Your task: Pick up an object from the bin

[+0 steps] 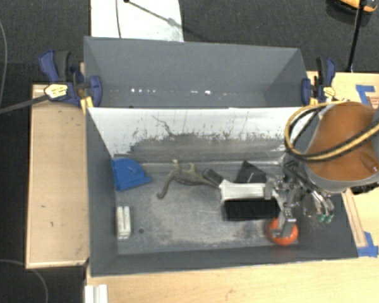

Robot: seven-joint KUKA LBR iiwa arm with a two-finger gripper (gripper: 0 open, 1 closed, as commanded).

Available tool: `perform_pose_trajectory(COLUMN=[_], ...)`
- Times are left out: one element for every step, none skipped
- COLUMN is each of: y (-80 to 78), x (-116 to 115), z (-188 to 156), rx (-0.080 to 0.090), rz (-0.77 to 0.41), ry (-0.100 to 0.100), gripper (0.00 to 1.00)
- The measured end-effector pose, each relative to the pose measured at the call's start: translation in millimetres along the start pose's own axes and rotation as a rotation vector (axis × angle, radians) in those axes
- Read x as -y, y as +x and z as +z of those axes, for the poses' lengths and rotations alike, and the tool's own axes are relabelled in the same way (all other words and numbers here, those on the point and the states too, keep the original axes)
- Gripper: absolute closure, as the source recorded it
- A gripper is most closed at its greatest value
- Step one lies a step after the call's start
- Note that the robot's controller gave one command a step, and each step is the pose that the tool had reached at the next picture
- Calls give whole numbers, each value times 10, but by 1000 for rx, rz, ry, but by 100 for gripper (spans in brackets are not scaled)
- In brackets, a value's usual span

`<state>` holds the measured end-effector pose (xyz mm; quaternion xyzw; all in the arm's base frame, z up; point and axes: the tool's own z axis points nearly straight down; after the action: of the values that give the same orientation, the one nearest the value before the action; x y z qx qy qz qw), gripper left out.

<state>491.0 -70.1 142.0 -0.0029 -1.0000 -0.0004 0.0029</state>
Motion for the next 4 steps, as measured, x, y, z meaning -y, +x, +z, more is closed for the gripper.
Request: perform_pose_trajectory(y=[-18, -207, -583, -765], x=[-2, -100, -398, -531], z=[-43, 223, 580, 685], rx=[8, 11, 8, 7], rz=[-2, -86, -137, -213], ry=[1, 3, 1, 0], gripper=[0, 0, 0, 0])
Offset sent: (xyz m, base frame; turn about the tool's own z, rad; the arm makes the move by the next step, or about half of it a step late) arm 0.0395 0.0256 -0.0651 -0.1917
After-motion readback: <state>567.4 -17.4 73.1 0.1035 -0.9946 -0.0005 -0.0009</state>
